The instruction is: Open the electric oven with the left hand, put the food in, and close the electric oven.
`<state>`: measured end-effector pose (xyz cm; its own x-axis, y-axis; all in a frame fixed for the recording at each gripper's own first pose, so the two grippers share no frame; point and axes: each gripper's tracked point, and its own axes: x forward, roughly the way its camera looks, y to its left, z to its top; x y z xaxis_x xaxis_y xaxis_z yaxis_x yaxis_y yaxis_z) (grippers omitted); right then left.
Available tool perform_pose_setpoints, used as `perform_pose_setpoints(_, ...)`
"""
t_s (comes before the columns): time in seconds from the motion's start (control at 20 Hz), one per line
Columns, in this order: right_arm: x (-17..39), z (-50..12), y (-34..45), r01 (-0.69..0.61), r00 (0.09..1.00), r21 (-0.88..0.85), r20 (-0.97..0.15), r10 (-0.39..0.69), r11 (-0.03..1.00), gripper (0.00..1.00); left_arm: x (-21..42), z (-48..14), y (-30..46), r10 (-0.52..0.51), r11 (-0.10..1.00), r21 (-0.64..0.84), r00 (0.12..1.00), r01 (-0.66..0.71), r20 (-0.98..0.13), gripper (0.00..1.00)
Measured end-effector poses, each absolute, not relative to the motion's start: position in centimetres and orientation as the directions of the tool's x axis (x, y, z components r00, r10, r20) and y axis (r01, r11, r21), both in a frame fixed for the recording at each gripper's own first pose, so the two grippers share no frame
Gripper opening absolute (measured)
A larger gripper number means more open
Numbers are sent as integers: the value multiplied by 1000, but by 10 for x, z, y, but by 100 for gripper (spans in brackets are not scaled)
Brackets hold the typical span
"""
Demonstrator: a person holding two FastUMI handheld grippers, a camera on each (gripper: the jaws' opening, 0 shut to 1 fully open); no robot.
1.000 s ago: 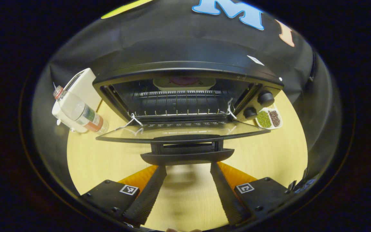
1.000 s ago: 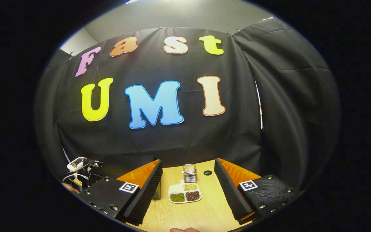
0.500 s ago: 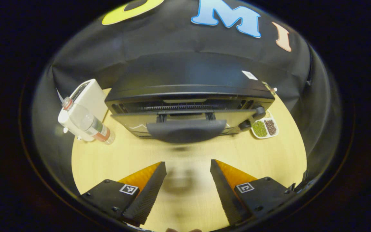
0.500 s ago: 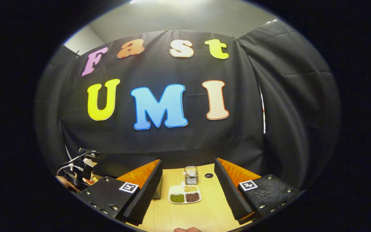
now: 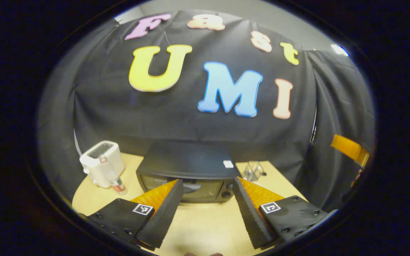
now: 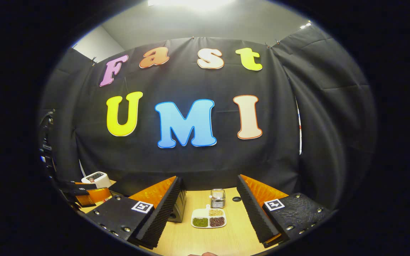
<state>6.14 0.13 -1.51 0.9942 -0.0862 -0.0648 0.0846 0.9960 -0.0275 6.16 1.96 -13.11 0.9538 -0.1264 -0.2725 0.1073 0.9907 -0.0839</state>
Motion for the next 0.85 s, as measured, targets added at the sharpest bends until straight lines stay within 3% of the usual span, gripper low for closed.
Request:
perform_pose_setpoints(0.05,62,-10,4,71,996,-22,-59,-72,997,98,52,-101,19,-102,994,-63,975,91,-199,91)
perform_pose_setpoints(0.2,61,0,18,12,999,5,-42,-12,1000,98,30,-32,15,-54,998,25,999,54,-7,96)
perform_pose_setpoints(0.45,59,5,34,-29,999,22,-32,30,999,98,20,-21,22,-22,999,37,999,23,-25,97)
perform_pose_setpoints(0.8,40,20,53,27,1000,5,-2,-27,1000,98,14,2,54,-54,998,32,999,54,8,97)
perform_pose_setpoints(0.85,37,20,56,34,999,2,-7,-34,999,91,13,1,62,-50,998,25,999,50,10,97)
